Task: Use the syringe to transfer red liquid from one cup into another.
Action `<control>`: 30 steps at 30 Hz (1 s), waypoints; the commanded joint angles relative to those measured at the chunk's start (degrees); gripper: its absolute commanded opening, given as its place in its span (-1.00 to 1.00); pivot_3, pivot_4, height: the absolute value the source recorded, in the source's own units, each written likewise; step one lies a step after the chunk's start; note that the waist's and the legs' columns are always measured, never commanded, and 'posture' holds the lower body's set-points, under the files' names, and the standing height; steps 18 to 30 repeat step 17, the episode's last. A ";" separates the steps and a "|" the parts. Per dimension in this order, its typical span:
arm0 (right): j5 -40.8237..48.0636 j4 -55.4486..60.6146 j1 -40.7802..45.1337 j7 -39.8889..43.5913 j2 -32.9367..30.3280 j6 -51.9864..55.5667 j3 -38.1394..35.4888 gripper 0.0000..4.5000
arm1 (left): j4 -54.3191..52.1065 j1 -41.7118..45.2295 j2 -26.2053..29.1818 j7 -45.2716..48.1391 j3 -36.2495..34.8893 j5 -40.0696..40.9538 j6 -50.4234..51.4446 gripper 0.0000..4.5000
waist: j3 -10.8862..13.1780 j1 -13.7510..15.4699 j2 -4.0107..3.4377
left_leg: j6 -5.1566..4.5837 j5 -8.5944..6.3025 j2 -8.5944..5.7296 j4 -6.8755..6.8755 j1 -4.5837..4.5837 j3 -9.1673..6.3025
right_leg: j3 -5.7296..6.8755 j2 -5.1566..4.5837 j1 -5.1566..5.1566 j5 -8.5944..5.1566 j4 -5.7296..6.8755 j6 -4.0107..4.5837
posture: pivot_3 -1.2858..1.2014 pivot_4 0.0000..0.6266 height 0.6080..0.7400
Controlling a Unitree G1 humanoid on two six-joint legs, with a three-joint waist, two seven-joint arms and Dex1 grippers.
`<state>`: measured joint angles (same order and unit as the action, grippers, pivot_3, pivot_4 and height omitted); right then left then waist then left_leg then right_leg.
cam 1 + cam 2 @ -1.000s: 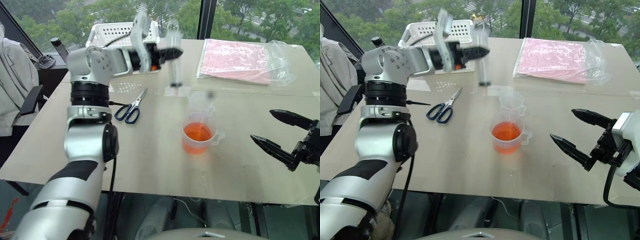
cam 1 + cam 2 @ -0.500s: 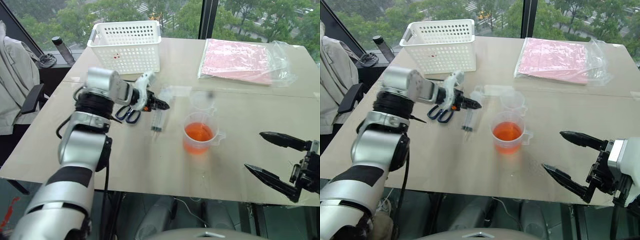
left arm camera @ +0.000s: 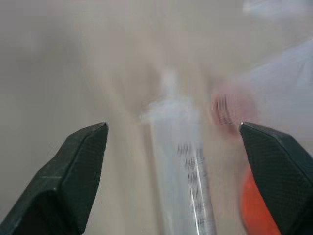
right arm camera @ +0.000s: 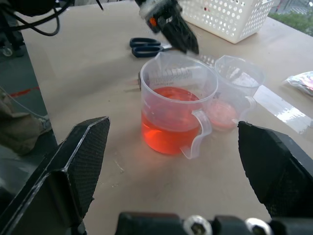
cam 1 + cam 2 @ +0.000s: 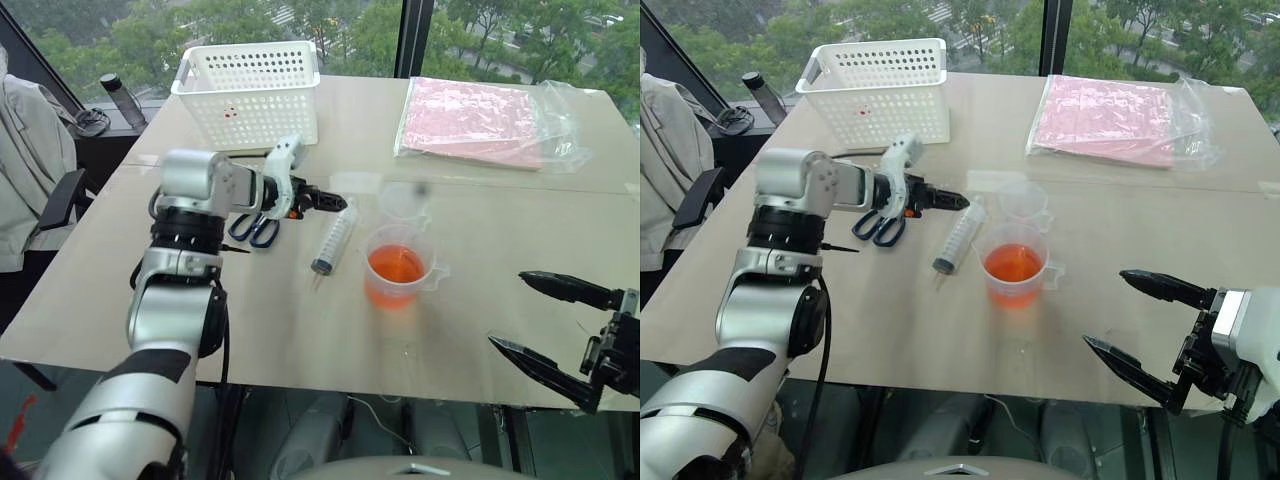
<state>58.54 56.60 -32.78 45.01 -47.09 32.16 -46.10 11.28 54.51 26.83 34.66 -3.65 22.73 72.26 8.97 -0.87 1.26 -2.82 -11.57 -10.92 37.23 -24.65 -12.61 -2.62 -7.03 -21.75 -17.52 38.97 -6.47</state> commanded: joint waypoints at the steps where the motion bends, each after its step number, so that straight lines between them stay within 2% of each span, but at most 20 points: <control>1: -0.86 -2.65 0.44 1.95 -0.83 -1.27 -1.67 1.00 | -18.23 -10.17 3.72 4.23 -4.76 4.50 -6.61 1.00 | -0.02 -0.07 -0.01 | 0.00 0.00 0.01 0.00 0.00 0.02 | 0.00 0.01 0.00 0.00 0.00 0.00 | 0.03 -0.52 1.00; 3: -1.79 -4.29 0.28 3.64 -0.86 -1.66 -2.04 1.00 | -25.03 -18.51 7.53 10.40 -7.38 7.22 -12.47 1.00 | -0.02 0.23 -0.02 | 0.00 0.00 0.04 -0.04 0.05 0.05 | -0.03 0.06 -0.01 0.00 0.02 0.01 | 0.03 -0.52 1.00; 8: -4.82 -8.07 -0.83 8.62 -0.15 -3.76 -2.92 1.00 | -32.74 -40.52 14.90 22.86 -15.60 10.46 -24.49 1.00 | -0.12 0.44 -0.19 | 0.00 -0.01 0.06 -0.16 0.22 0.10 | -0.04 0.06 0.07 0.03 -0.07 0.08 | 0.03 -0.52 1.00; 11: -8.90 -10.04 -2.49 12.45 1.66 -7.23 -3.08 1.00 | -35.31 -50.29 16.63 25.96 -20.38 11.88 -28.69 1.00 | -0.14 1.61 -0.22 | -0.07 -0.05 0.06 -0.26 0.32 0.15 | -0.09 0.03 0.13 0.04 -0.10 0.10 | 0.03 -0.52 1.00; 16: -10.40 -12.54 -4.48 15.92 3.40 -9.33 -3.47 1.00 | -36.97 -62.69 16.61 27.05 -25.57 12.32 -32.60 1.00 | -0.19 3.21 -0.32 | -0.15 -0.29 0.10 -0.44 0.48 0.25 | -0.18 0.02 0.19 0.04 -0.14 0.14 | 0.03 -0.52 1.00; 30: -10.33 -12.84 -4.46 16.18 3.37 -9.37 -3.50 1.00 | -37.46 -64.13 16.34 26.43 -25.98 12.74 -32.40 1.00 | -0.19 3.21 -0.32 | -0.17 -0.30 0.11 -0.52 0.51 0.36 | -0.29 0.00 0.18 0.03 -0.16 0.15 | 0.03 -0.52 1.00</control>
